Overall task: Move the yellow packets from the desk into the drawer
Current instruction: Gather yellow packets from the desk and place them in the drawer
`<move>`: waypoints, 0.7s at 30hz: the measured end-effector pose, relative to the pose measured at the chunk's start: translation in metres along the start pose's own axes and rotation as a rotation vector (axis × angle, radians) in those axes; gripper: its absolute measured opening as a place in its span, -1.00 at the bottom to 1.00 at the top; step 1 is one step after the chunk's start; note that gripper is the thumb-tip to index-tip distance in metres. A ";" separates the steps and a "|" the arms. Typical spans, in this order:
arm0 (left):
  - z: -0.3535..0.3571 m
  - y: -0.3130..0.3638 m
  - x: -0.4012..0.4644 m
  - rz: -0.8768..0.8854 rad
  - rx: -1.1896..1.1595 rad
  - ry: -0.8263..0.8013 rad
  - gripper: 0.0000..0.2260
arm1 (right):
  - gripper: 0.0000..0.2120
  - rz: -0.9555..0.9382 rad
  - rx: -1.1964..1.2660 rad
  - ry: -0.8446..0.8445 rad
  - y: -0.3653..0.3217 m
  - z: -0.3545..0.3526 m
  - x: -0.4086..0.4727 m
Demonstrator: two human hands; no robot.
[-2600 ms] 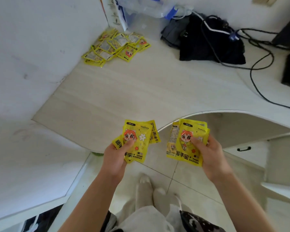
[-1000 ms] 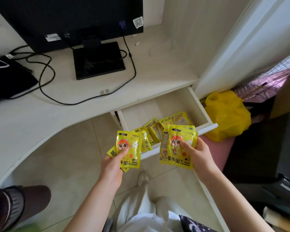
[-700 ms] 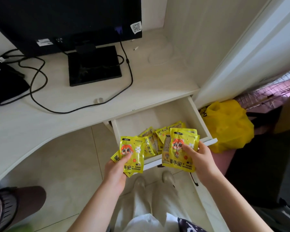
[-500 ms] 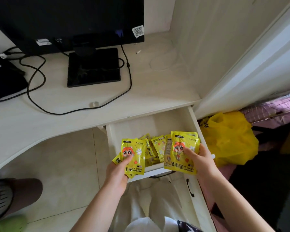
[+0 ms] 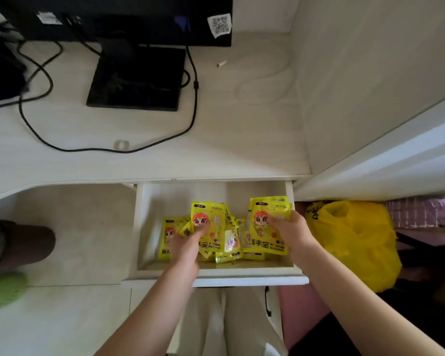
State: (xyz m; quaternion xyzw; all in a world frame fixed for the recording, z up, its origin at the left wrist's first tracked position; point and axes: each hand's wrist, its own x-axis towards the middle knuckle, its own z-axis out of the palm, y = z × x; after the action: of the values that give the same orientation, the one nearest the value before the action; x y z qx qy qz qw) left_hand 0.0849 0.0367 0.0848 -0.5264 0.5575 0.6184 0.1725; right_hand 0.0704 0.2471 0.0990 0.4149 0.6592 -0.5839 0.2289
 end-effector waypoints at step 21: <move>0.041 0.001 0.087 0.270 0.550 -0.032 -0.83 | -0.92 0.098 -0.268 -0.034 -0.001 0.043 0.110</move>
State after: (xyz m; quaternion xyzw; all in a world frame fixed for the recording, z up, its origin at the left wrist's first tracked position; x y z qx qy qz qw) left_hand 0.0320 0.0394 0.0043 -0.3713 0.7659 0.4700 0.2336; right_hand 0.0011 0.2369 0.0045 0.4023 0.7063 -0.4856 0.3217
